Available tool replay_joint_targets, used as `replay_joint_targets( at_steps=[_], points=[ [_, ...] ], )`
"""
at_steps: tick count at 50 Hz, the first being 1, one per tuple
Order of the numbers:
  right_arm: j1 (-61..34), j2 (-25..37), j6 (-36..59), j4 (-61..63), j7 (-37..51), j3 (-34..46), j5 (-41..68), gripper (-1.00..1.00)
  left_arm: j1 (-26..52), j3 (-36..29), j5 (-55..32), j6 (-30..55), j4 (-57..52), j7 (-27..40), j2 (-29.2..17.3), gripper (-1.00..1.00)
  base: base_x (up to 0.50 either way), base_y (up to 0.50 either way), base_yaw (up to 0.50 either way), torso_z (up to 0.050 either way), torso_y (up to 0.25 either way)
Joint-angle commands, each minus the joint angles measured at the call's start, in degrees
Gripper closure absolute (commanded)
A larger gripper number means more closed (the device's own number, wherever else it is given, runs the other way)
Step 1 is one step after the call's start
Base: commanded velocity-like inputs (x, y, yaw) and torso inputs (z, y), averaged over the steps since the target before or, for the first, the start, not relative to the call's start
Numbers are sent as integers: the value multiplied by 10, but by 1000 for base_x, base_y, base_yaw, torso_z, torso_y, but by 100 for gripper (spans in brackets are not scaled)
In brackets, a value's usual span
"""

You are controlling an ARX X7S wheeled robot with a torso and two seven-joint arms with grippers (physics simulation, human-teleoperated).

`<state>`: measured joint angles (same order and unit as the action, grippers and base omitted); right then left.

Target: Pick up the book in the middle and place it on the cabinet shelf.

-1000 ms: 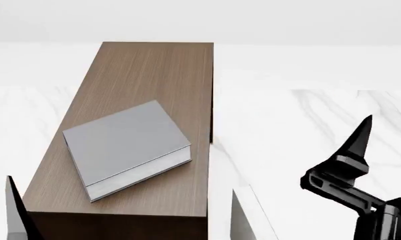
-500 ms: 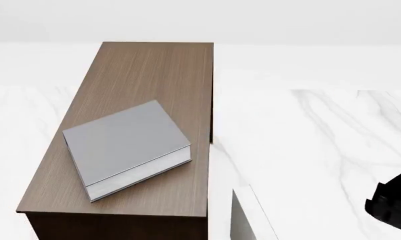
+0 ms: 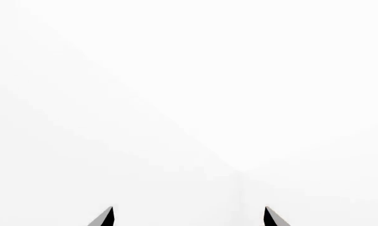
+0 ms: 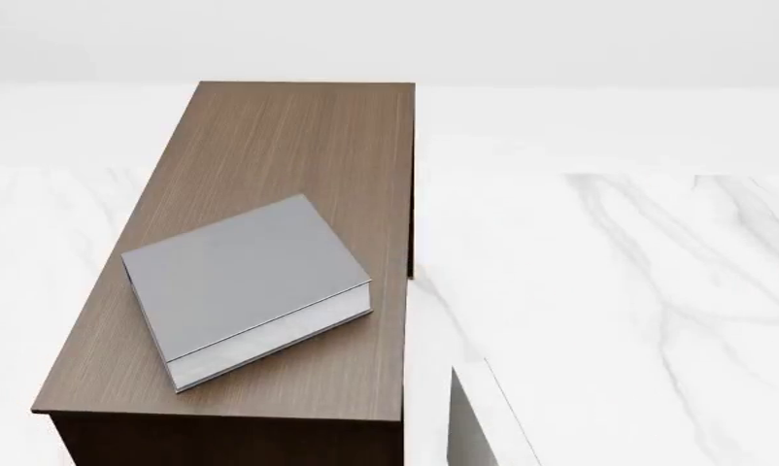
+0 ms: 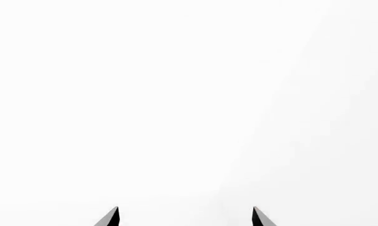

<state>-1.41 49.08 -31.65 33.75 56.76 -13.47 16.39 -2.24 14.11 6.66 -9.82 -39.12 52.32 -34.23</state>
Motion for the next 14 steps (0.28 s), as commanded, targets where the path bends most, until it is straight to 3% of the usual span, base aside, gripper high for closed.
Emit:
replay_joint_targets(
  at_steps=[1, 14],
  points=[
    [5, -7, -10, 13, -9, -43, -14, -100, -8, 68, 11, 14, -27, -2, 3, -100, 0, 0, 0, 0, 0],
    [3, -11, -16, 10, -17, -35, -13, -100, -6, 70, 8, 25, -32, -8, 2, -100, 0, 0, 0, 0, 0]
  ],
)
